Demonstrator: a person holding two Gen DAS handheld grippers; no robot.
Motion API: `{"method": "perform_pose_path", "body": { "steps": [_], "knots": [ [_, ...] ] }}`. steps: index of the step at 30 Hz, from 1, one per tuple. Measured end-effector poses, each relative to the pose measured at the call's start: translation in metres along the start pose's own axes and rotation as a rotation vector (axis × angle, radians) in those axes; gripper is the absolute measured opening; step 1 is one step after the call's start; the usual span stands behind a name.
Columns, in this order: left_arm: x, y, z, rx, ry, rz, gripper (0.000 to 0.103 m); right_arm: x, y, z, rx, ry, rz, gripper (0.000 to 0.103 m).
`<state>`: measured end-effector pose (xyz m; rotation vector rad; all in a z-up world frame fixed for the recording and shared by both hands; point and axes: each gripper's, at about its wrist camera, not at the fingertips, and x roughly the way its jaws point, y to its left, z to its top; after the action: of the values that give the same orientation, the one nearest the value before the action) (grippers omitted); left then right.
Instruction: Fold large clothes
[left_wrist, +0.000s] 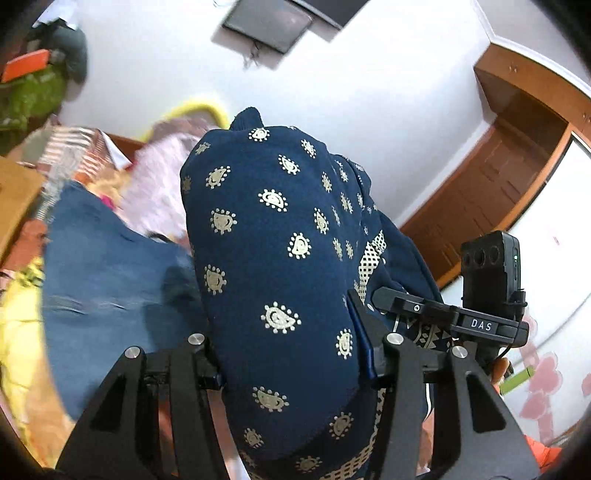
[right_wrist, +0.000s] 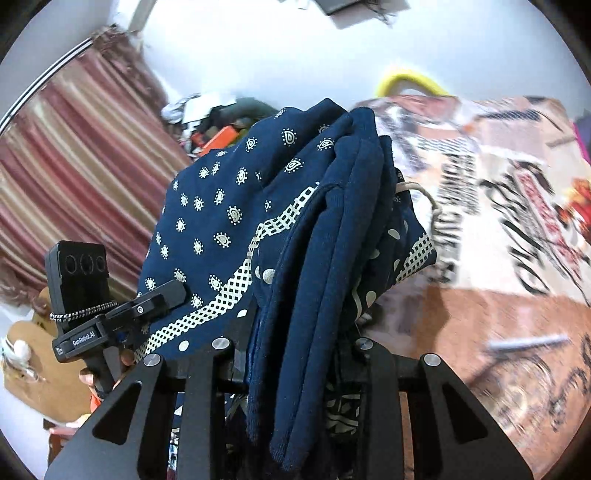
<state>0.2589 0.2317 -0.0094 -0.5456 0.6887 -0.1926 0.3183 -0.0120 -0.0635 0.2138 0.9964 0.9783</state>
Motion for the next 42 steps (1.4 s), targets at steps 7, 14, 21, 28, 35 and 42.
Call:
{"method": "perform_pose_path", "body": {
  "steps": [7, 14, 21, 28, 35, 42],
  "knots": [
    [-0.031, 0.052, 0.019, -0.045, -0.062, 0.089, 0.051, 0.066, 0.03, 0.024, -0.037, 0.046, 0.056, 0.026],
    [-0.016, 0.131, 0.022, -0.139, -0.028, 0.166, 0.051, 0.146, 0.028, 0.03, -0.006, 0.127, 0.059, 0.026],
    [0.011, 0.206, -0.011, -0.26, 0.023, 0.187, 0.054, 0.219, 0.006, 0.017, 0.027, 0.247, -0.014, 0.029],
    [0.006, 0.189, -0.017, -0.2, 0.021, 0.265, 0.063, 0.196, 0.024, 0.004, -0.116, 0.2, -0.157, 0.042],
    [-0.022, 0.161, -0.039, -0.15, -0.001, 0.322, 0.072, 0.159, 0.035, -0.015, -0.275, 0.15, -0.355, 0.061],
    [-0.048, 0.127, -0.067, -0.074, 0.015, 0.41, 0.075, 0.128, 0.052, -0.036, -0.347, 0.135, -0.42, 0.062]
  ]
}}
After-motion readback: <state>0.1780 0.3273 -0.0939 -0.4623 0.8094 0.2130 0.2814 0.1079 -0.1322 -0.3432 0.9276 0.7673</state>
